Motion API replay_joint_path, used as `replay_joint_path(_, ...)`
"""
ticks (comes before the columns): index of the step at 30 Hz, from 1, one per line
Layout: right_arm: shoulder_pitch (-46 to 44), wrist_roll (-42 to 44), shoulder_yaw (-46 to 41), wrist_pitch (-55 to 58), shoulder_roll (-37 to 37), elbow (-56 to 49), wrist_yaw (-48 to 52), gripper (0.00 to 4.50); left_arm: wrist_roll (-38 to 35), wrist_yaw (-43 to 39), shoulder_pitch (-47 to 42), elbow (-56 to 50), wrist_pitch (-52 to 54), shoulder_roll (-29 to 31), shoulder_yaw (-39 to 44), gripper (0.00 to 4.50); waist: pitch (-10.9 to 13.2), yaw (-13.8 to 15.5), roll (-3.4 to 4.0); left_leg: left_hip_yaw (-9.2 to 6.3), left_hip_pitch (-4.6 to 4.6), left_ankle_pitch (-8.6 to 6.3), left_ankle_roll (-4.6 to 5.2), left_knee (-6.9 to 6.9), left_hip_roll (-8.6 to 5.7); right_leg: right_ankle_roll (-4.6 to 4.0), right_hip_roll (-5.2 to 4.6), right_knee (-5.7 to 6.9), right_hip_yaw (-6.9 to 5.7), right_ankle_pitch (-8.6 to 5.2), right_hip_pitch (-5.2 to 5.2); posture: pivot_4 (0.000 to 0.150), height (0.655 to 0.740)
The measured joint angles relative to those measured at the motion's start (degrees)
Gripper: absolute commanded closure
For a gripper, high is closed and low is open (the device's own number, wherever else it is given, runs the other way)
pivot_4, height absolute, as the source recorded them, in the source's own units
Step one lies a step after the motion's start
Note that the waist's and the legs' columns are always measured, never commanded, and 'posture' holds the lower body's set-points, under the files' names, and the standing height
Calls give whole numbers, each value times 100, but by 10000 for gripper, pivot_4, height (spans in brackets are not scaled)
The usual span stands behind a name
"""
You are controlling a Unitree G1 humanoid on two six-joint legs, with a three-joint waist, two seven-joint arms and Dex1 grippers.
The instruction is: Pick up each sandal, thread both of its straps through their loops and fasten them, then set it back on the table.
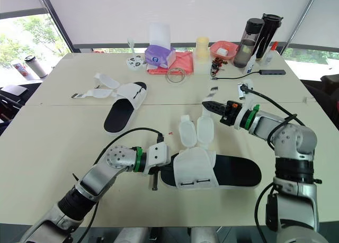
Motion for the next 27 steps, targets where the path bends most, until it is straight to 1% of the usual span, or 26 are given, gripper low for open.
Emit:
replay_joint_path(3,552,-610,413,-1031,-318,-1092,447,44778,-21,-93,-54,94,-93,18,4,45000,0,9,0,-1,0,-1,-1,-1,0,1,0,-1,-1,-1,0,1500,7400)
replay_joint_path(4,874,-1023,607,-1663,-553,-1516,666,44778,-33,-115,-88,134,-112,14,-10,45000,-1,19,-1,-1,0,-1,-1,-3,0,4,0,-4,-1,-3,2,1500,7400)
replay_joint_path(7,1662,-1983,1028,-3099,-890,-2035,1135,44778,-67,-167,-116,208,-167,32,11,45000,-3,10,-4,-1,5,-2,-3,-2,-1,6,-2,-6,-2,-5,7,1500,7400)
replay_joint_path(9,2054,-2608,1228,-4056,-1020,-2000,1329,44778,-71,-196,-134,256,-189,32,17,45000,-2,4,-5,0,11,-3,-4,1,-1,6,-2,-5,-2,-6,14,1500,7400)
replay_joint_path(11,2311,-3539,1374,-5704,-1169,-1625,1384,44778,-77,-206,-152,310,-211,26,22,45000,-2,3,-5,0,16,-8,-14,4,0,7,-2,-5,-2,-19,20,1500,7400)
replay_joint_path(13,2300,-4321,1377,-7187,-1258,-1033,1187,44778,-82,-213,-168,354,-230,22,25,45000,-2,-2,-5,3,24,-8,-16,5,0,7,-2,-5,-2,-20,27,1500,7400)
replay_joint_path(15,2216,-4928,1337,-8460,-1344,-435,917,44778,-92,-217,-170,364,-232,18,25,45000,-2,4,-5,3,25,-6,-16,5,1,4,-2,-3,-2,-18,27,1500,7400)
replay_joint_path(17,2083,-5353,1263,-9530,-1363,54,615,39363,-101,-233,-177,368,-232,18,25,45000,-2,7,-5,3,25,0,-7,4,2,-16,0,-2,-2,-7,26,1500,7400)
replay_joint_path(19,2034,-5583,1265,-10223,-1492,311,482,31754,-101,-250,-190,381,-232,4,21,45000,-2,15,-5,2,25,1,-7,3,2,-16,1,0,-2,-7,25,1500,7400)
replay_joint_path(20,2034,-5658,1281,-10466,-1591,419,449,25750,-101,-255,-192,395,-232,-12,21,45000,-2,15,-5,2,25,1,-7,3,2,-16,1,-1,-1,-6,25,1500,7400)
replay_joint_path(22,2074,-5753,1289,-10761,-1707,568,383,16145,-102,-262,-196,409,-232,-22,22,45000,-2,17,-5,2,25,1,-7,4,2,-17,1,-1,-1,-6,26,1500,7400)
replay_joint_path(23,2130,-5783,1287,-10813,-1758,590,352,10015,-102,-263,-197,414,-232,-22,22,45000,-2,17,-5,2,25,1,-7,5,2,-17,1,0,-1,-7,26,1500,7400)
replay_joint_path(24,2236,-5771,1244,-10719,-1798,564,330,5236,-102,-263,-203,418,-232,-26,20,45000,-2,20,-5,1,25,1,-6,5,2,-18,1,1,0,-7,26,1500,7400)
replay_joint_path(25,2439,-5553,1158,-10331,-1835,467,348,5236,-101,-262,-208,420,-231,-35,13,45000,-2,31,-5,-1,24,1,-6,6,2,-19,1,1,0,-7,27,1500,7400)
replay_joint_path(26,2707,-5135,1028,-9650,-1870,317,416,5236,-104,-262,-200,420,-232,-36,17,45000,-2,36,-6,-5,23,1,-6,10,2,-20,1,3,0,-8,27,1500,7400)
replay_joint_path(27,3040,-4483,873,-8629,-1987,52,552,5236,-105,-263,-193,415,-233,-28,24,45000,-3,36,-3,-7,21,1,-5,12,2,-20,0,6,2,-8,26,1500,7400)
